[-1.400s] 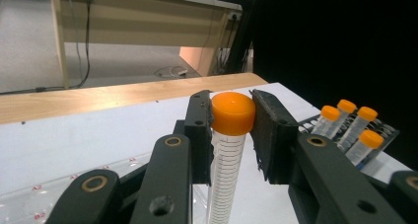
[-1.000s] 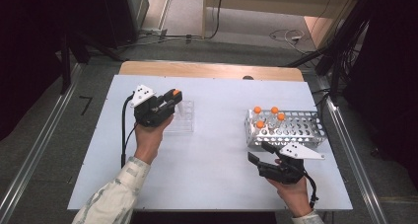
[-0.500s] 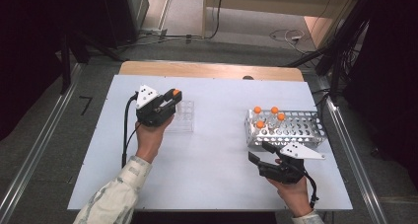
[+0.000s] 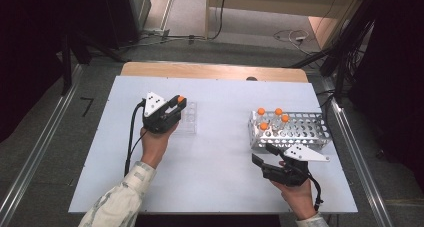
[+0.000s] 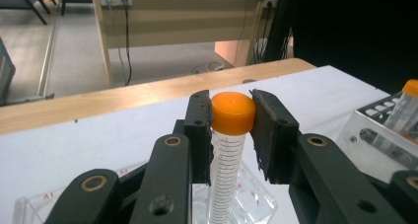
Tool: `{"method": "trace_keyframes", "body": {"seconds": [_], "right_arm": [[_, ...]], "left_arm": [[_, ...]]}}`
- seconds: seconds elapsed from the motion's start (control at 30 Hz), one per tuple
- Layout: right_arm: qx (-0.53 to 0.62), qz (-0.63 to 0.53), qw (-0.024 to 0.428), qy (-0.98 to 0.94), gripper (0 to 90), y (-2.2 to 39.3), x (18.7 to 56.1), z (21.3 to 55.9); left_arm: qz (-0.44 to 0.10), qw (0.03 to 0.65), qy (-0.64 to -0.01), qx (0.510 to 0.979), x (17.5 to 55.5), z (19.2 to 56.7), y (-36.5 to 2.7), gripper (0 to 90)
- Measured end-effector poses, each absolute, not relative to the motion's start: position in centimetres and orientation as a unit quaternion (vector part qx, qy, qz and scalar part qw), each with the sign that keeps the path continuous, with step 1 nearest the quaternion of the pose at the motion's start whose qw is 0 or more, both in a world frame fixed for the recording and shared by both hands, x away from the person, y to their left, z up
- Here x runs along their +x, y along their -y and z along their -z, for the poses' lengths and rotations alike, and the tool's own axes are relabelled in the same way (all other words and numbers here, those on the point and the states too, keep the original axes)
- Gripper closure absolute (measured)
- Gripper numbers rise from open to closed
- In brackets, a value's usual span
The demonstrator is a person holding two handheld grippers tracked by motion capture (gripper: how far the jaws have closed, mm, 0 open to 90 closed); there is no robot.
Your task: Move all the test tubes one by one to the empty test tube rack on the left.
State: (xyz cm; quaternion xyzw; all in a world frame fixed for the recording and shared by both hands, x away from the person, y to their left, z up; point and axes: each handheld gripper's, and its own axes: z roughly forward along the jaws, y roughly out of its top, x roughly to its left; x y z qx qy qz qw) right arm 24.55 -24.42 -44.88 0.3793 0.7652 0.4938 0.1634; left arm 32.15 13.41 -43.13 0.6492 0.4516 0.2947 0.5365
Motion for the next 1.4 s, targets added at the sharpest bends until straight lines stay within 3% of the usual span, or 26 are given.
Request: {"method": "trace_keyframes", "body": {"seconds": [0.47,0.57,0.93,1.17,1.4], "right_arm": [[0.380,-0.490,0.164,-0.767,32.7,24.3,24.6,45.0],[0.380,-0.490,0.165,-0.767,32.7,24.3,24.7,45.1],[0.385,-0.490,0.170,-0.763,32.7,24.6,24.7,45.1],[0.393,-0.488,0.177,-0.759,32.7,24.8,24.9,45.1],[0.417,-0.483,0.202,-0.743,33.4,25.9,25.5,45.2]], "left_arm": [[-0.285,0.522,-0.457,0.661,31.9,45.0,-13.2,67.5],[-0.280,0.524,-0.459,0.660,31.9,44.9,-13.3,60.6],[-0.263,0.560,-0.454,0.641,30.3,44.0,-14.1,49.7],[-0.235,0.559,-0.473,0.640,29.0,43.7,-14.6,26.5],[-0.210,0.565,-0.467,0.647,27.3,43.6,-15.2,19.4]]}}
